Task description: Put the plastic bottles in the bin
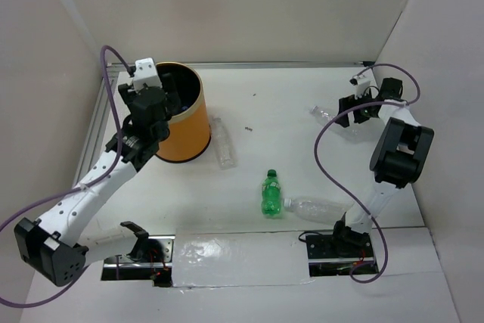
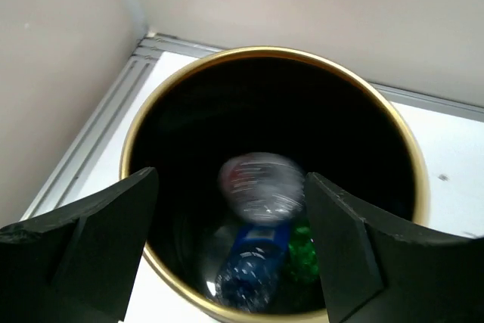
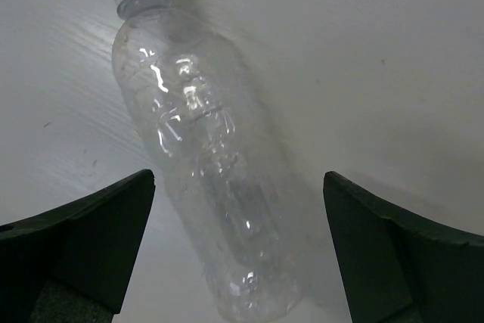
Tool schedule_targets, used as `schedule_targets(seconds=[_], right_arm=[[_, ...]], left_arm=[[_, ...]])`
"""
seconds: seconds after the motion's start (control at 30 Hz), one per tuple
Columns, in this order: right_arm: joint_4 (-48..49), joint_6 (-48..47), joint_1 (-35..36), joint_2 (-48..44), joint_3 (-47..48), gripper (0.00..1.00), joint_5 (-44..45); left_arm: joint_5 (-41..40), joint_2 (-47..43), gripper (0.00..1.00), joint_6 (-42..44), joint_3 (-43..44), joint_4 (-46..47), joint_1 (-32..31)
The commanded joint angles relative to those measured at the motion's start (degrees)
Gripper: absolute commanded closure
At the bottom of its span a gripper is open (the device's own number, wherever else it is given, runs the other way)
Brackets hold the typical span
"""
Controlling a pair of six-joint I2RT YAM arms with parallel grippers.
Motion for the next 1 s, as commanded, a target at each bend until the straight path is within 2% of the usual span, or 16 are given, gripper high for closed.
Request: schedule_targets(seconds=[0.0, 0.13, 0.27, 0.33, 0.37, 0.4, 0.43, 0.5, 0.57, 0.67, 0.8, 0.83, 0.87, 0.9, 0.93, 0.97], right_arm=[[-3.7, -5.8, 2.3, 4.6, 6.2, 0.01, 1.6], [-5.0, -10.3, 5.8, 9.2, 8.7, 0.02, 4.6], [-4.4, -14.4, 8.2, 9.8, 6.8, 0.15, 7.2], [-5.6, -16.3, 8.8, 11.0, 6.2, 0.25, 7.2], [-6.2, -17.4, 8.8, 11.0, 6.2, 0.32, 7.8], [-7.1, -18.2, 8.8, 11.5, 6.2, 0.39, 7.8], [-9.6, -19.0, 8.8, 11.5, 6.2, 0.55, 6.7], [-13.0, -21.8, 8.2, 10.5, 7.6, 0.68, 3.0], [-19.8, -24.0, 8.2, 7.4, 8.9, 0.81, -0.8], [-29.8, -28.1, 9.1, 1.2, 14.5, 0.85, -13.0], [-33.5, -26.5, 16.0, -5.1, 25.6, 0.85, -23.8], [-31.3, -24.1, 20.2, -6.2, 26.3, 0.85, -25.7], [-23.0, -20.7, 22.3, -8.6, 26.3, 0.85, -27.2], [-17.1, -11.5, 24.7, -9.7, 26.3, 0.82, -29.0], [-10.7, -6.7, 29.6, -10.6, 24.9, 0.78, -29.6], [0.1, -2.9, 32.2, -11.3, 24.9, 0.77, -29.6]], left_arm=[[-1.8, -4.9, 0.10, 2.8, 1.3, 0.1, -4.2], [1.1, -10.3, 0.10, 3.8, 0.6, -3.6, -11.3], [3.7, -14.2, 0.13, -1.8, -2.1, -10.7, -19.8], [6.0, -15.2, 0.18, -4.1, -5.3, -14.2, -24.9], [6.9, -15.9, 0.19, -8.5, -6.4, -15.6, -26.8], [7.5, -15.9, 0.21, -10.6, -7.7, -16.6, -28.5], [8.3, -15.9, 0.23, -12.5, -10.9, -16.6, -31.5], [9.7, -14.8, 0.25, -18.9, -13.9, -16.6, -34.7], [7.0, -11.3, 0.25, -23.3, -17.0, -16.6, -39.2], [3.7, -5.7, 0.23, -31.3, -19.0, -16.6, -42.0], [1.2, 0.6, 0.19, -37.8, -20.2, -18.0, -42.7], [0.5, 1.6, 0.18, -38.7, -21.5, -18.0, -42.7], [0.5, 2.6, 0.18, -39.8, -21.6, -18.7, -43.2], [0.0, 3.5, 0.18, -41.1, -22.5, -19.2, -43.2], [0.0, 5.0, 0.18, -43.2, -23.6, -19.2, -43.2], [0.0, 5.6, 0.18, -44.0, -24.2, -19.2, -43.2]])
